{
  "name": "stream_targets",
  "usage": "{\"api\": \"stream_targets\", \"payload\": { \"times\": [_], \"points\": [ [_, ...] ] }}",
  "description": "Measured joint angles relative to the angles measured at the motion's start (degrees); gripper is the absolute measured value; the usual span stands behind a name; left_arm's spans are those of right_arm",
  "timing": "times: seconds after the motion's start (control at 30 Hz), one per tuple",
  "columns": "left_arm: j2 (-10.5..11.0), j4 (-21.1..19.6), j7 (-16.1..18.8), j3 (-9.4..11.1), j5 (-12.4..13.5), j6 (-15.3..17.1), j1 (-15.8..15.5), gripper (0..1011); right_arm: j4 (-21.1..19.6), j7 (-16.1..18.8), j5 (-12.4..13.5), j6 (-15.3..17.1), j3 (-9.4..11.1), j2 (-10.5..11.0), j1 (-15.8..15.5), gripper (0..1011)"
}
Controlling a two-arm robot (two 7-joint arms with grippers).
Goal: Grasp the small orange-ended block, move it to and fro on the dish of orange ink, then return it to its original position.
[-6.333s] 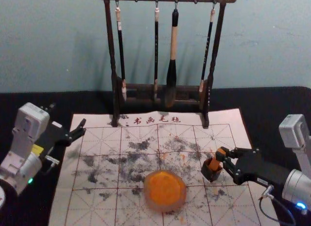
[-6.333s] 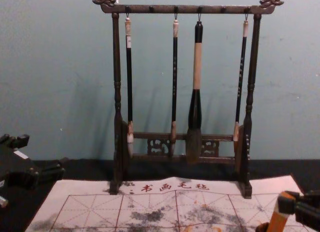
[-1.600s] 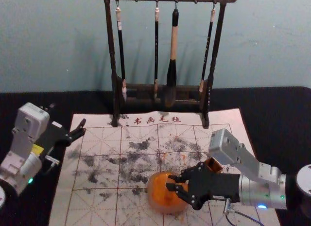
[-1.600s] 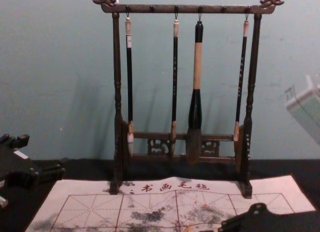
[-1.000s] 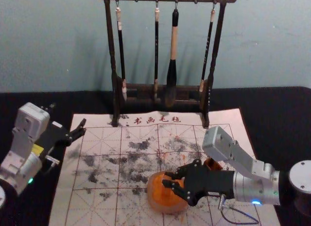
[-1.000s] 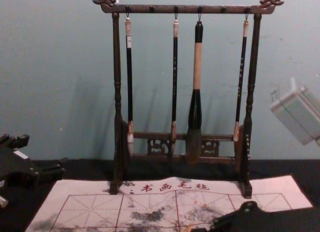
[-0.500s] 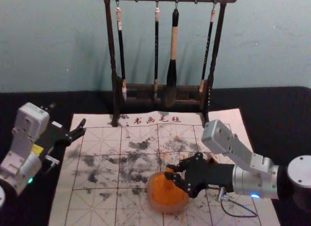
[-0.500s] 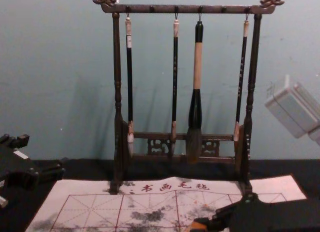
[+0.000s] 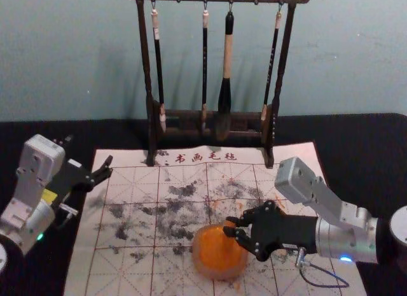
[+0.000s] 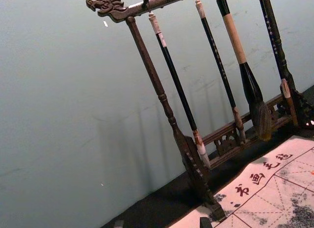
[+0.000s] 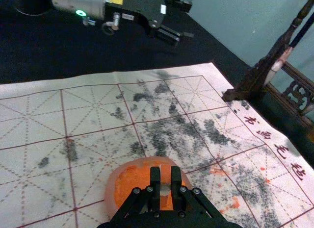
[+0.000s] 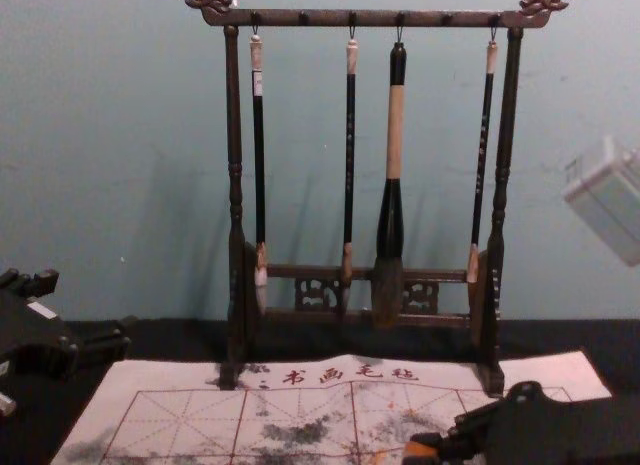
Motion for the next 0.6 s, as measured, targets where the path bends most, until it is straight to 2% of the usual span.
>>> {"api": "stream_targets", "payload": {
  "times": [0.23,0.6],
  "points": [
    [0.0,0.0,0.0,0.0,0.0,0.0,0.0,1001,-1.9,0.8,0.6,0.0,0.0,1.0,-1.1,82],
    [0.0,0.0,0.0,0.0,0.0,0.0,0.0,1002,-1.9,1.2,0.6,0.0,-1.2,0.5,-1.0,82]
  ]
}}
